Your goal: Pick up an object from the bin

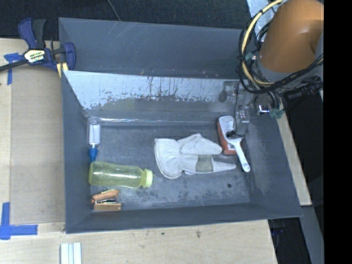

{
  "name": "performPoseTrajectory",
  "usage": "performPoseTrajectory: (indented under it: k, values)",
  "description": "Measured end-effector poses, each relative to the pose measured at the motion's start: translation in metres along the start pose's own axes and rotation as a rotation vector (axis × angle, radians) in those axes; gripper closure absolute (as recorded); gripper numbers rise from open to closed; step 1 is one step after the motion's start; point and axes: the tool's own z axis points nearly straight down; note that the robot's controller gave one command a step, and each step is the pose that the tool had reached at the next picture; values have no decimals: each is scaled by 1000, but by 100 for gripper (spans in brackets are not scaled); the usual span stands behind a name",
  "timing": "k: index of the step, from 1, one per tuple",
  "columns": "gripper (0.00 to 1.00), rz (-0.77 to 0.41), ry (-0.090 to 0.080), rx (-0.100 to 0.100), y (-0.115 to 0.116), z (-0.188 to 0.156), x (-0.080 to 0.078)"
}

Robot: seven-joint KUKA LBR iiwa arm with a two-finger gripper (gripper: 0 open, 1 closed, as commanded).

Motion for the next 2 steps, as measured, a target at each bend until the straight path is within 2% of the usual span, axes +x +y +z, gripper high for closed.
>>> performPoseTrajectory:
  k: [1, 2]
  values:
    - [0, -1, -9, 1, 0, -5, -1]
    - [0, -34, -14, 1, 13, 49, -1]
